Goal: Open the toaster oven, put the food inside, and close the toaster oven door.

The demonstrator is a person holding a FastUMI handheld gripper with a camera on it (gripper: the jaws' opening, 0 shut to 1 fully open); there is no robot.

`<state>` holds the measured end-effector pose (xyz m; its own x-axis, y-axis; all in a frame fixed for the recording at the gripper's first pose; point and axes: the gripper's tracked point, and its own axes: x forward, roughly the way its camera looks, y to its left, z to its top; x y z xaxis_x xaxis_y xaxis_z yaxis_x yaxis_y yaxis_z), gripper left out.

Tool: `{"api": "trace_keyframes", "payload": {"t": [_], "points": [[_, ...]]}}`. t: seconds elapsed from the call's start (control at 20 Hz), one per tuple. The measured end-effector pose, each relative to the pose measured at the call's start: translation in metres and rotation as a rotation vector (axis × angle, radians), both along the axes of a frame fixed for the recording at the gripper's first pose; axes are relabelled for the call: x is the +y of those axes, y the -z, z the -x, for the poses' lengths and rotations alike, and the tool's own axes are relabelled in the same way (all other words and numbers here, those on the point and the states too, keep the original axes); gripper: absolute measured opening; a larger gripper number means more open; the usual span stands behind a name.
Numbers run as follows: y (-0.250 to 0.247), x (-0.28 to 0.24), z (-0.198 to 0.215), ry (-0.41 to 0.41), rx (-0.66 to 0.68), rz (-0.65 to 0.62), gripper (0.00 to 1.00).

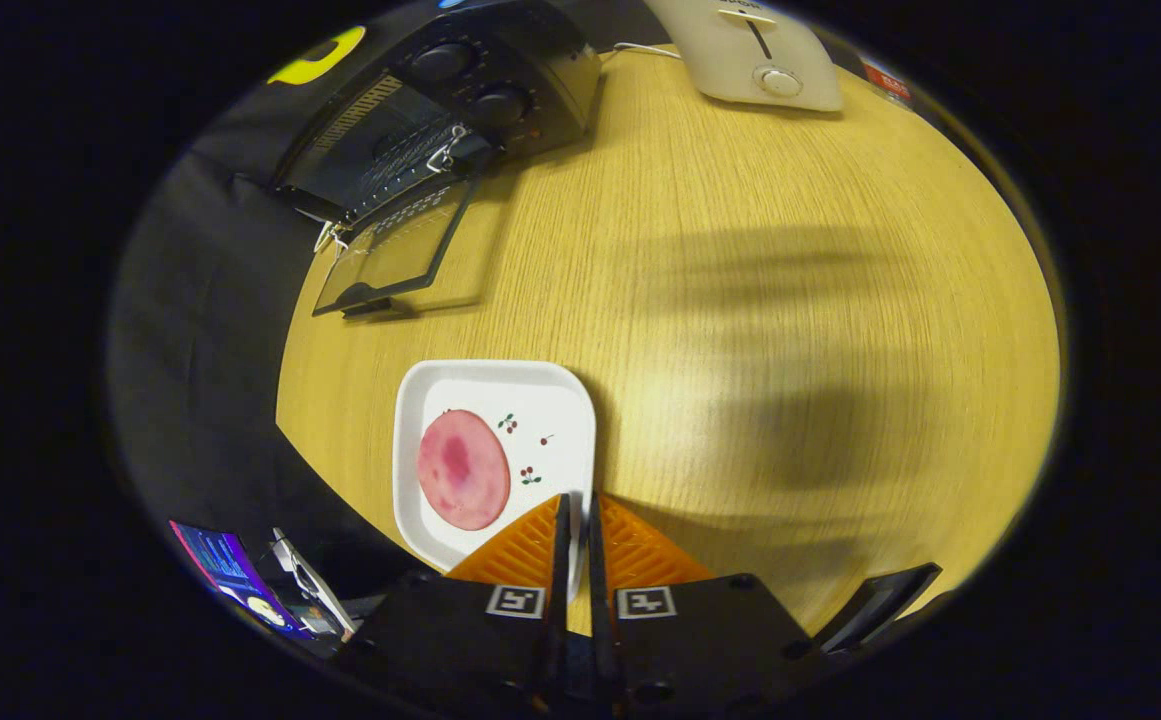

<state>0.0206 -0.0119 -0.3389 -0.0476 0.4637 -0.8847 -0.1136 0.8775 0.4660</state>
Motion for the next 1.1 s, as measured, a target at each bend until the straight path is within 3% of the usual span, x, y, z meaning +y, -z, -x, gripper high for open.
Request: {"api": "trace_keyframes", "payload": {"t": [0.05, 0.2, 0.35, 1.1], "points": [[0.002, 0.001, 0.0, 0.024, 0.031, -0.018, 0.05], [-0.003, 0.0, 0.001, 0.073, 0.058, -0.06, 0.02], [-0.001, 0.003, 0.003, 0.067, 0.059, -0.097, 0.02], [-0.001, 0.013, 0.014, 0.293, 0.027, -0.302, 0.02]]}}
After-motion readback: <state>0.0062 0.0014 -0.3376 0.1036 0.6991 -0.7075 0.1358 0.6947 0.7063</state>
